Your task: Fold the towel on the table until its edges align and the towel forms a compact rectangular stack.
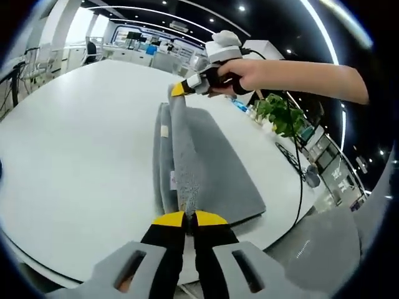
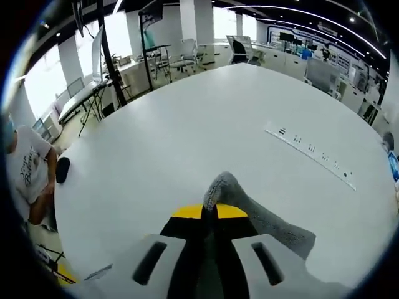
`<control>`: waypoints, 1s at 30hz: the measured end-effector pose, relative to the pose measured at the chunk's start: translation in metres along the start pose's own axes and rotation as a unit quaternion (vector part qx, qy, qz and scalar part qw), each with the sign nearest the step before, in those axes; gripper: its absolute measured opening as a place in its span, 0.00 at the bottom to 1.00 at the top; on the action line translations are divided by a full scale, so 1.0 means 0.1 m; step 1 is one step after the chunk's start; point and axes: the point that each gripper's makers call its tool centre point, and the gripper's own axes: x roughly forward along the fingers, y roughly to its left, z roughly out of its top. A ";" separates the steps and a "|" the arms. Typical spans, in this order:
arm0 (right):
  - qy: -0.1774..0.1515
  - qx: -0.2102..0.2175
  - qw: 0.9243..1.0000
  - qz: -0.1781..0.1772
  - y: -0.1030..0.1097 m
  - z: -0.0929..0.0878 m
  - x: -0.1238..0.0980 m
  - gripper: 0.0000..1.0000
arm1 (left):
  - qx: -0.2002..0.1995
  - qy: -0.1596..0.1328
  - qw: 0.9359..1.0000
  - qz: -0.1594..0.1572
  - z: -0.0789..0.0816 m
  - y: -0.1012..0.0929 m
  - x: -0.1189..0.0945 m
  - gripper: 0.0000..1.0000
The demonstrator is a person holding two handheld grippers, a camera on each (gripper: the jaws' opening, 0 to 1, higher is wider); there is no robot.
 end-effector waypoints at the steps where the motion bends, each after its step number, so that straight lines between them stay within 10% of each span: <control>1: 0.000 0.006 1.000 0.003 0.00 -0.01 0.03 0.02 | -0.002 0.002 1.000 0.001 -0.01 0.01 0.01 0.05; 30: -0.034 0.089 0.995 -0.032 -0.22 0.10 0.12 0.03 | -0.044 -0.040 0.997 0.054 0.25 0.33 0.07 0.07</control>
